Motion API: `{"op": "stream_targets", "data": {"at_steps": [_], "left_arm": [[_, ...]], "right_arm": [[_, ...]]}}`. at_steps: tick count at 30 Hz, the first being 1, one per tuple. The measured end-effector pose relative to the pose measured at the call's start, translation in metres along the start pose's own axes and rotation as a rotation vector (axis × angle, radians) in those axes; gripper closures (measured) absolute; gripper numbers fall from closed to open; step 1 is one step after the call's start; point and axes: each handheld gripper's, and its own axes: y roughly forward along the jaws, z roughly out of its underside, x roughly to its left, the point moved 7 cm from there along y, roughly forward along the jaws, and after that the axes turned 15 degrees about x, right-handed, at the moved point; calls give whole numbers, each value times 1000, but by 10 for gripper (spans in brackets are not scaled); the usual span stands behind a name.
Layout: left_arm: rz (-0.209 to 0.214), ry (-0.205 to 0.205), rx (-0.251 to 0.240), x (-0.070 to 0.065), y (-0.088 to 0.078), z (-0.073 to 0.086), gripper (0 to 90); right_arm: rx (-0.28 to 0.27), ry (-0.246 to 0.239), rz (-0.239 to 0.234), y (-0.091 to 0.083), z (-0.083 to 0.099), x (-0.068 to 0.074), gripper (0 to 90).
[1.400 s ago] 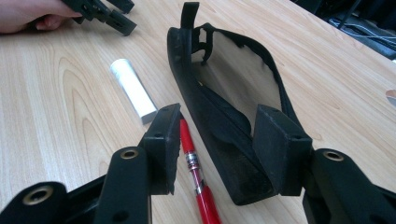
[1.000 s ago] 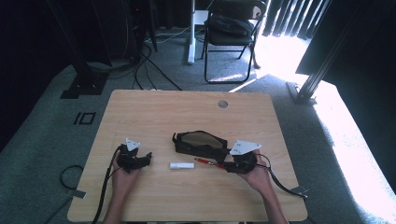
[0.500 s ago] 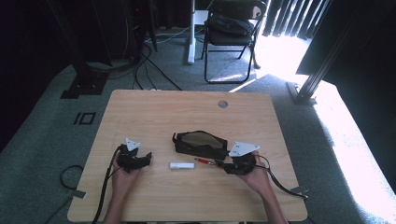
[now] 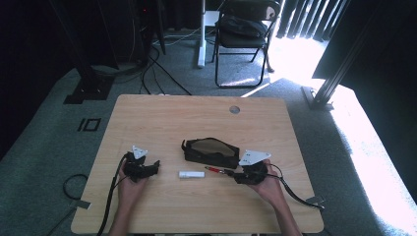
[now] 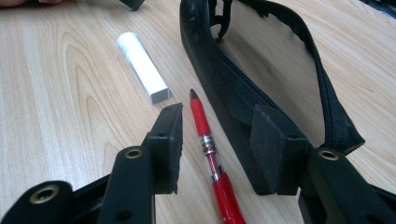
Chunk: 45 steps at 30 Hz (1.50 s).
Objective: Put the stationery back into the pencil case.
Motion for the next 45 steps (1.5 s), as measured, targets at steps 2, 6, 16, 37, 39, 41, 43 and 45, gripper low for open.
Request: {"op": "stream_targets", "data": {"at_steps": [2, 6, 16, 37, 39, 41, 43, 45], "left_arm": [[0, 0, 0, 0, 0, 0, 260], [0, 0, 0, 0, 0, 0, 260], [0, 0, 0, 0, 0, 0, 260], [0, 0, 0, 0, 0, 0, 260], [0, 0, 0, 0, 0, 0, 260], [0, 0, 0, 0, 0, 0, 260], [0, 0, 0, 0, 0, 0, 260], [0, 0, 0, 0, 0, 0, 260]], "right_arm": [[3, 0, -1, 1, 0, 0, 535], [13, 12, -4, 6, 5, -2, 541], [26, 30, -15, 12, 15, -3, 543], [55, 32, -11, 26, 22, -5, 551], [56, 31, -11, 27, 22, -5, 553], [64, 26, -10, 29, 23, -5, 556], [65, 26, -9, 29, 23, -5, 558], [71, 26, -11, 31, 23, -5, 561]]}}
